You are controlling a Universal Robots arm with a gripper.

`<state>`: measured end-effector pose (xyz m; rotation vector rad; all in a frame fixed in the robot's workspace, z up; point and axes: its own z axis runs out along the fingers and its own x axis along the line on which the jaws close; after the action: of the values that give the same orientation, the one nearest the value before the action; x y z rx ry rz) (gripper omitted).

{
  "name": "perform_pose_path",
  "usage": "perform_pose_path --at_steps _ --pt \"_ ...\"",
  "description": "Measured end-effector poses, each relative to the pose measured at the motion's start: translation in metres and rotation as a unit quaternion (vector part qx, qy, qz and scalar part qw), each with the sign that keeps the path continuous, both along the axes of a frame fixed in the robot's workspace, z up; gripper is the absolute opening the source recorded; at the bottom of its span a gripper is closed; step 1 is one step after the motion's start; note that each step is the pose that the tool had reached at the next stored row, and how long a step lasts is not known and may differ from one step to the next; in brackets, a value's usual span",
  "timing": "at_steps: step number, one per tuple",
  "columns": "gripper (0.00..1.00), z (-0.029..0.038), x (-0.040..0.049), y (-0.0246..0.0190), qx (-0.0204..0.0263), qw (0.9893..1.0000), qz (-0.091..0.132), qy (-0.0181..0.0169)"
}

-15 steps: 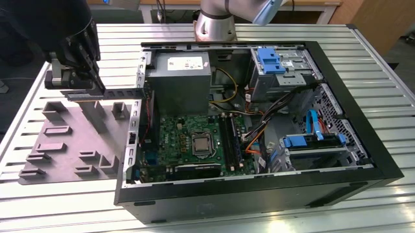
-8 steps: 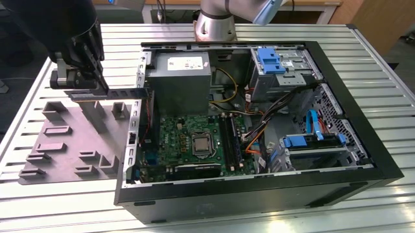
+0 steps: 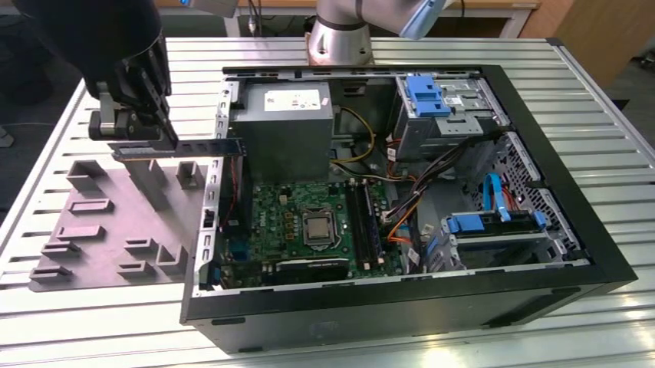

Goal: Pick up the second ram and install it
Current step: 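Pick up the second ram and move it above second insertion slot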

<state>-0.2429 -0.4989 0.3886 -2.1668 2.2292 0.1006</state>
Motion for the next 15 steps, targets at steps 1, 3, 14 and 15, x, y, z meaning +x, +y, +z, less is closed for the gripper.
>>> perform_pose_path --at_steps 1,3,14,15 --pt "0.12 0.0000 0.0008 0.0000 0.0000 1.0000 0.000 0.0000" --pt "0.12 0.0000 0.0023 0.0000 0.0000 1.0000 0.000 0.0000" --pt "0.12 0.0000 0.0104 0.0000 0.0000 1.0000 0.000 0.0000" --pt "0.12 0.0000 0.0110 0.0000 0.0000 1.0000 0.000 0.0000"
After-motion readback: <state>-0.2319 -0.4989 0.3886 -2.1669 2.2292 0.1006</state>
